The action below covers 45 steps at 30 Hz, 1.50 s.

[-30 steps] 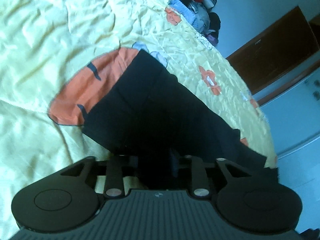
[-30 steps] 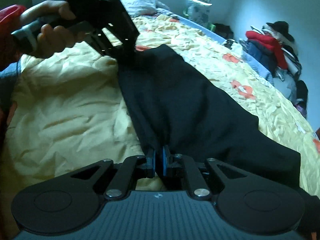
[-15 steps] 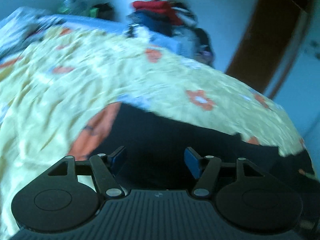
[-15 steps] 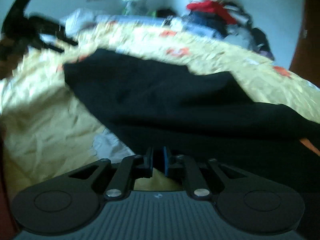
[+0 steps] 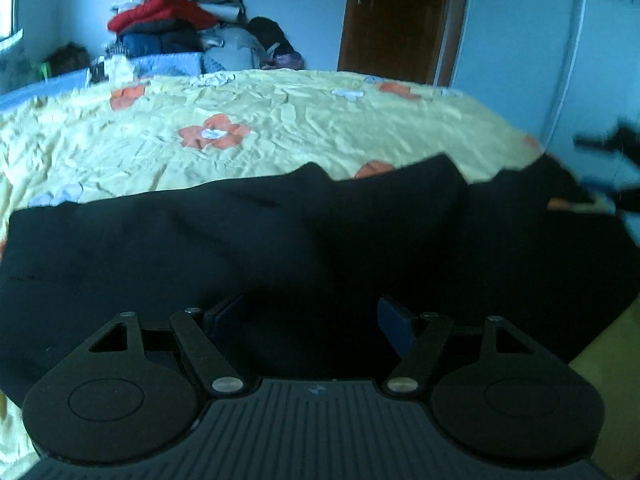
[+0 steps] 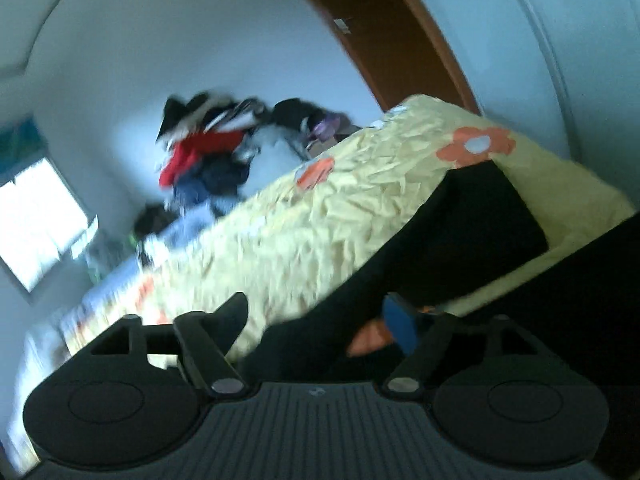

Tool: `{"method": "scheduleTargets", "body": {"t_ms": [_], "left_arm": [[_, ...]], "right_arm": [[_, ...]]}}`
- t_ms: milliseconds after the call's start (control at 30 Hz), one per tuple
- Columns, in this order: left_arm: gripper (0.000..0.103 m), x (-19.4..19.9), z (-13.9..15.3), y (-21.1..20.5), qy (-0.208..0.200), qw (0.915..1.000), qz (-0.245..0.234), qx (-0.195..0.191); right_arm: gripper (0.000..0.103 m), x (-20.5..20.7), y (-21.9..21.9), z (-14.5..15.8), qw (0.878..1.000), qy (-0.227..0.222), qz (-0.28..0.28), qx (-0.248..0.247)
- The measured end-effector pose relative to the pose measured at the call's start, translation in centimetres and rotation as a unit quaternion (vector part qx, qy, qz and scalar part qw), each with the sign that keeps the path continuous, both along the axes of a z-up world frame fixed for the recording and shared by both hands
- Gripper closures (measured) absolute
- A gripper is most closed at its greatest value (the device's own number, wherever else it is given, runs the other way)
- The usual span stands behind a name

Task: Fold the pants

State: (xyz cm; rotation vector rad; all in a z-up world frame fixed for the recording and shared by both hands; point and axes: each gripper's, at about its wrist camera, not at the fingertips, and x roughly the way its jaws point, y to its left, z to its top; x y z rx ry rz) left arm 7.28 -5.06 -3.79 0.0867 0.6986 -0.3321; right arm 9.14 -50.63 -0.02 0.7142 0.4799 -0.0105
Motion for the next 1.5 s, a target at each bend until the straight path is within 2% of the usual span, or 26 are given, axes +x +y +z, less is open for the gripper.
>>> {"method": "scheduleTargets", "body": {"t_ms": [67, 200, 267, 333, 400, 467, 500, 567, 633, 700, 767, 833, 900, 967, 1067, 1133, 1233, 1333, 1367, 1467, 1500], "left_arm": [[0.023, -0.2, -0.4, -0.3, -0.015, 0.9998, -0.003, 0.015], [0.012, -0.9, -1.2, -0.5, -0.037, 0.9991, -0.006, 0.019], [0.009, -1.1, -1.4, -0.8, -0.047, 0.9986, -0.007, 0.023], [0.007, -1.0, -1.3, -1.0, -0.046, 0.9986, -0.011, 0.025], [0.007, -0.8, -1.3, -0.8, -0.040, 0.9990, -0.011, 0.017], [0.005, -0.6, -1.4, -0.6, -0.035, 0.9993, -0.014, 0.009], [0.004, -0.5, -1.4, -0.7, -0.034, 0.9993, -0.015, 0.007], [0.003, -0.5, -1.4, -0.7, -0.033, 0.9993, -0.017, 0.008], [0.002, -0.4, -1.4, -0.8, -0.033, 0.9992, -0.019, 0.009], [0.001, -0.3, -1.5, -0.8, -0.031, 0.9993, -0.021, 0.005], [0.000, -0.3, -1.5, -0.7, -0.029, 0.9993, -0.023, 0.004], [0.000, -0.3, -1.5, -0.7, -0.029, 0.9993, -0.024, 0.003], [0.000, -0.3, -1.5, -0.6, -0.028, 0.9993, -0.025, 0.002], [0.000, -0.2, -1.6, -0.6, -0.028, 0.9993, -0.025, 0.002], [0.000, -0.2, -1.6, -0.6, -0.028, 0.9993, -0.025, 0.002], [0.000, -0.2, -1.6, -0.6, -0.028, 0.9993, -0.025, 0.002], [0.000, -0.2, -1.6, -0.6, -0.028, 0.9993, -0.025, 0.002], [0.000, -0.2, -1.6, -0.6, -0.028, 0.9993, -0.025, 0.002], [0.000, -0.2, -1.6, -0.7, -0.028, 0.9993, -0.025, 0.003], [0.000, -0.3, -1.5, -0.7, -0.029, 0.9993, -0.025, 0.004], [0.000, -0.3, -1.6, -0.7, -0.029, 0.9993, -0.025, 0.004]], "right_arm": [[0.026, 1.5, -0.5, -0.7, 0.999, 0.018, -0.013, 0.025], [0.024, 5.5, -1.3, -1.5, 0.992, 0.093, -0.033, 0.078], [0.023, 7.5, -1.1, -1.5, 0.987, 0.119, -0.016, 0.105], [0.018, 10.1, -0.6, -0.6, 0.985, 0.127, 0.005, 0.116], [0.014, 12.5, -0.3, 0.1, 0.985, 0.104, 0.028, 0.135], [0.010, 14.2, -0.4, 0.7, 0.983, 0.051, 0.041, 0.170], [0.010, 14.5, -0.6, 1.0, 0.984, 0.026, 0.039, 0.173], [0.010, 14.2, -0.8, 2.2, 0.994, 0.008, 0.003, 0.113], [0.009, 12.2, -0.9, 2.9, 0.998, -0.001, -0.037, 0.049], [0.009, 9.6, -1.3, 2.7, 0.998, -0.029, -0.034, 0.034], [0.009, 6.0, -2.0, 2.1, 0.997, -0.044, -0.044, 0.041], [0.014, 2.6, -2.7, 1.2, 0.995, -0.048, -0.063, 0.057], [0.041, 0.4, -3.4, -0.1, 0.993, -0.028, -0.087, 0.074], [0.052, -1.2, -3.7, -1.5, 0.989, -0.005, -0.102, 0.103], [0.052, -1.6, -3.7, -2.8, 0.989, 0.023, -0.096, 0.111], [0.052, -0.4, -3.5, -3.4, 0.988, 0.037, -0.099, 0.113], [0.051, 1.4, -3.6, -4.3, 0.985, 0.055, -0.134, 0.096], [0.054, 2.3, -4.1, -5.5, 0.979, 0.044, -0.167, 0.110], [0.054, 2.5, -4.1, -5.5, 0.979, 0.039, -0.176, 0.100], [0.052, 3.5, -3.9, -5.6, 0.982, 0.033, -0.166, 0.085], [0.060, 3.7, -4.1, -5.6, 0.982, 0.032, -0.166, 0.088]]}}
